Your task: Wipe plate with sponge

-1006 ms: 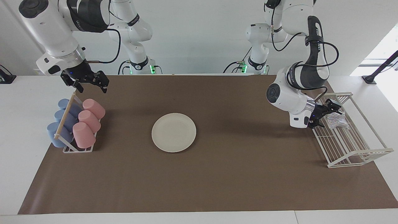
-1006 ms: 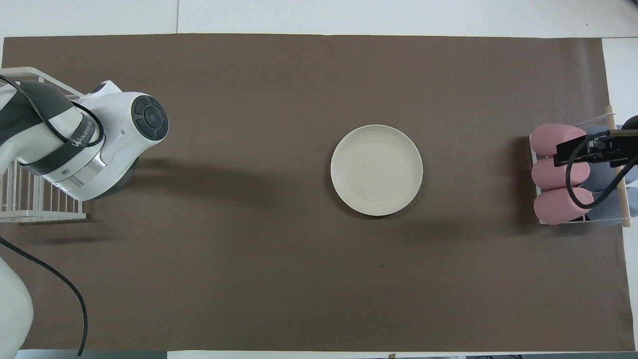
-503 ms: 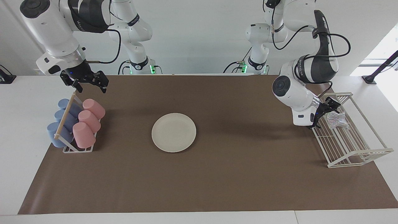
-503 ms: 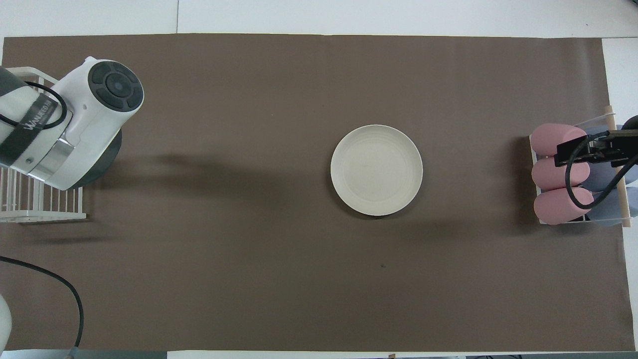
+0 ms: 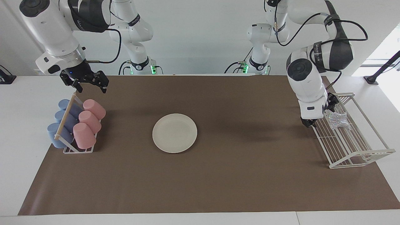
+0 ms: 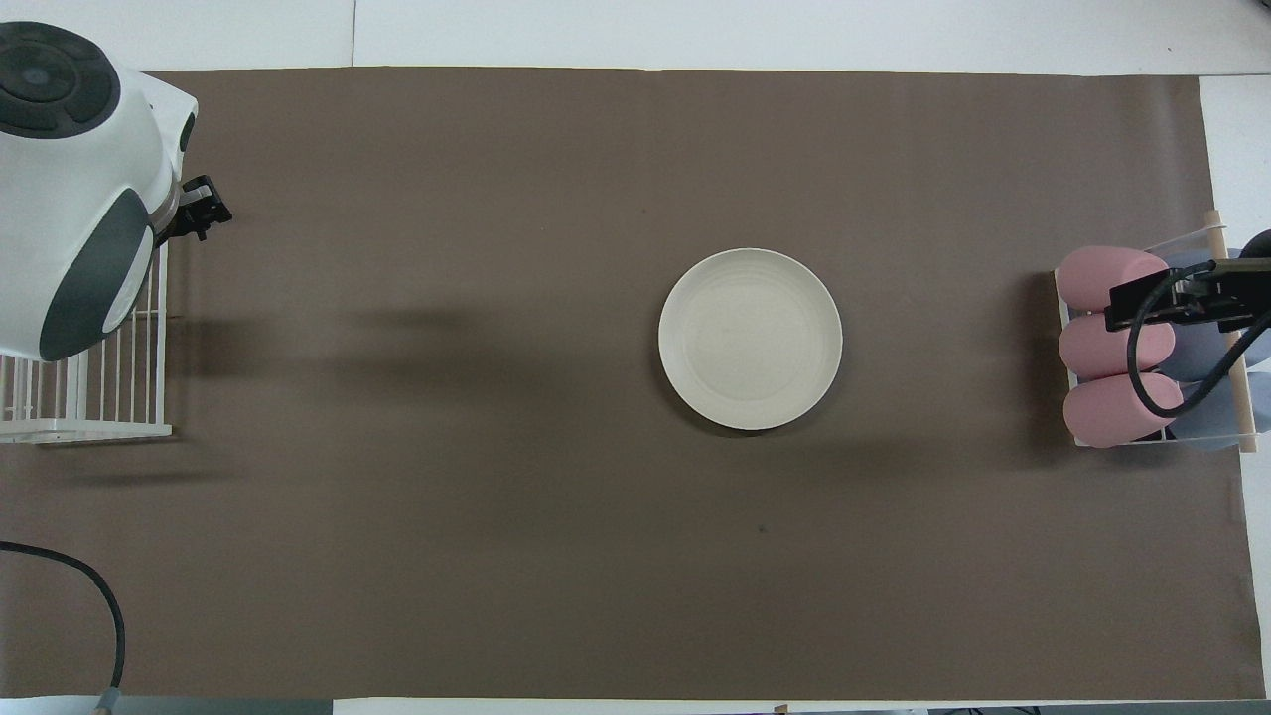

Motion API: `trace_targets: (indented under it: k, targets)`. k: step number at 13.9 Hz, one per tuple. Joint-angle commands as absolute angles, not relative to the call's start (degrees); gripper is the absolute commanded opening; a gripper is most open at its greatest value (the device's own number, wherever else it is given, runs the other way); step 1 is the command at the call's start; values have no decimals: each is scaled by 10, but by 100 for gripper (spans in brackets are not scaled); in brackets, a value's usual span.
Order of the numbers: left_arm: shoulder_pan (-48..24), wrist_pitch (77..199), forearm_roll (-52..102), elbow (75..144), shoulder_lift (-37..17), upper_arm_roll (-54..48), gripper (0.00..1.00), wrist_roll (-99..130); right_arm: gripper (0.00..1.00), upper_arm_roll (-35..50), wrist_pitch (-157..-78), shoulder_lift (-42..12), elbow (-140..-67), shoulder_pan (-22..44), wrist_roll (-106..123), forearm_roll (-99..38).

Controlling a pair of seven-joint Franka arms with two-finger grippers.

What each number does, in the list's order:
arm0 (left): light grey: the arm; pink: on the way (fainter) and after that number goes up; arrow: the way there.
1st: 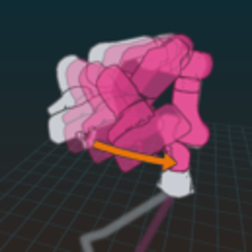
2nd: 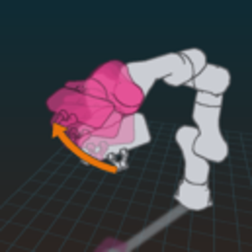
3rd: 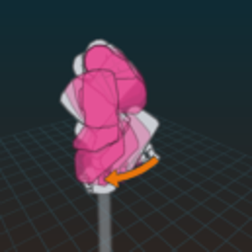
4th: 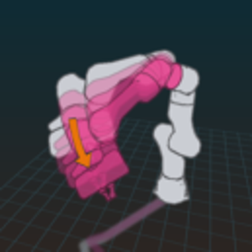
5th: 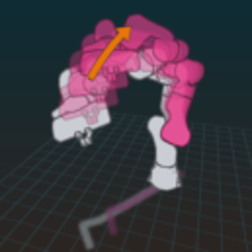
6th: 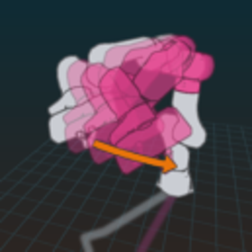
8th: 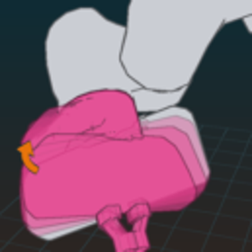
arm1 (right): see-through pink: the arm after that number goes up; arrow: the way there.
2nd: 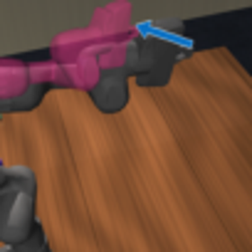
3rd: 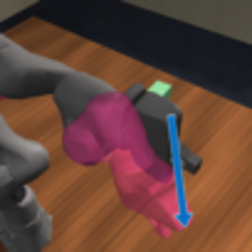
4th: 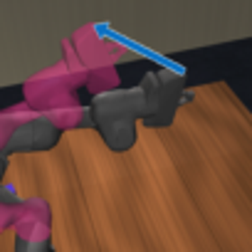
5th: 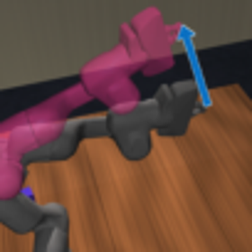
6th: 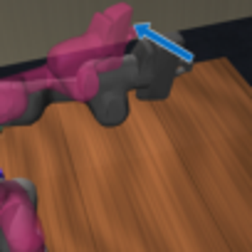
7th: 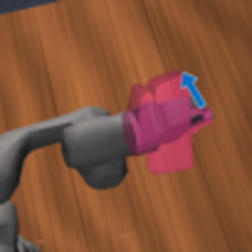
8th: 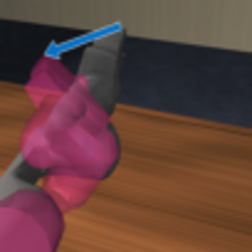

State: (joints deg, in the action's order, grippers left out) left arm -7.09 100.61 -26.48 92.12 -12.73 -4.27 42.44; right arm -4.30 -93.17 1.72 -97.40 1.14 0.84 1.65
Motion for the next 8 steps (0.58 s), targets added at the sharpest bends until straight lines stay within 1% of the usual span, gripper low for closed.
trace_targets:
  k: [1,4,8]
  targets:
    - [-58,1004,-194,911,-116,-40,100,389,100,-40,-929,22,-972,12,-3,29]
    - [-44,979,-136,912,-93,-40,100,322,100,-38,-930,22,-969,13,-3,29]
    - [-45,913,-63,915,-51,-40,100,237,100,-38,-929,22,-969,13,-3,29]
